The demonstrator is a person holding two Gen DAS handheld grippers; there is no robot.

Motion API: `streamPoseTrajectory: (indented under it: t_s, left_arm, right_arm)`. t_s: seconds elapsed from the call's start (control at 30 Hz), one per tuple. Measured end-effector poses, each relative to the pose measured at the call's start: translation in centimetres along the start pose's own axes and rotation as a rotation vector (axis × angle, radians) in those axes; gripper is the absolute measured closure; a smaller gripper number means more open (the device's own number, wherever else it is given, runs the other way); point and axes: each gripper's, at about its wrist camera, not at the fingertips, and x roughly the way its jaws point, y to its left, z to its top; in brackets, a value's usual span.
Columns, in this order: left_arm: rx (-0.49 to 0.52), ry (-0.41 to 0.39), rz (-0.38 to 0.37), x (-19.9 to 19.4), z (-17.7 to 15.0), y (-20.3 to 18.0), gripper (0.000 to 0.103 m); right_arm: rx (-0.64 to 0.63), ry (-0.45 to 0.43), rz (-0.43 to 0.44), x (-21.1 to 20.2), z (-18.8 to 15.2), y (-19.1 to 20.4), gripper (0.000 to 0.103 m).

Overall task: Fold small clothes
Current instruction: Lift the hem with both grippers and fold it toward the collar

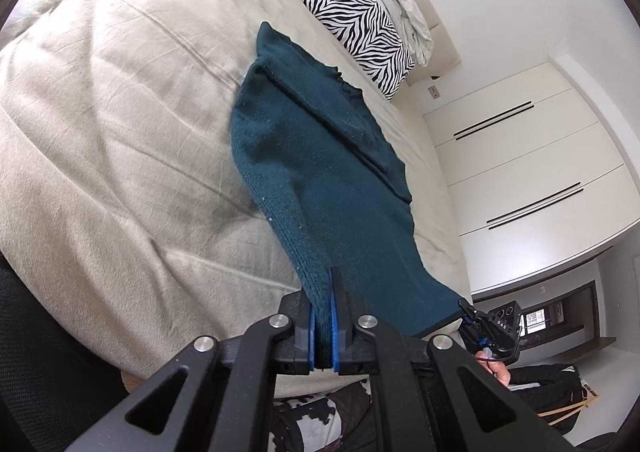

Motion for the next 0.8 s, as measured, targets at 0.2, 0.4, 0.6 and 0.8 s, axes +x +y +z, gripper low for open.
streamPoseTrajectory:
  t_s: [0.2,0.4,0.6,0.8]
  left_arm:
    - [-0.069,-0.06,-0.092,-0.4,2.3,0.3,0.097]
    - [-0.087,-0.128,-0.14,-0.4,6.0,-0.2,0.097]
    - [-0.097,-0.166,-0.168,1.0,10.3,-0.4,0.097]
    - [-0.112,-0.19,-0.183,2.9,14.9,-0.6,0.097]
  right_arm:
    - [-0.002,-0.027,0.057,0.7,2.0,1.9,0.097]
    - [-0.025,-0.072,0.065,1.6,5.9,4.0,0.097]
    - [-0.032,-0.124,0.041,2.9,10.7,5.1,0.097]
    - [-0.056,-0.174,0.025,5.2,15.4,6.4,0.097]
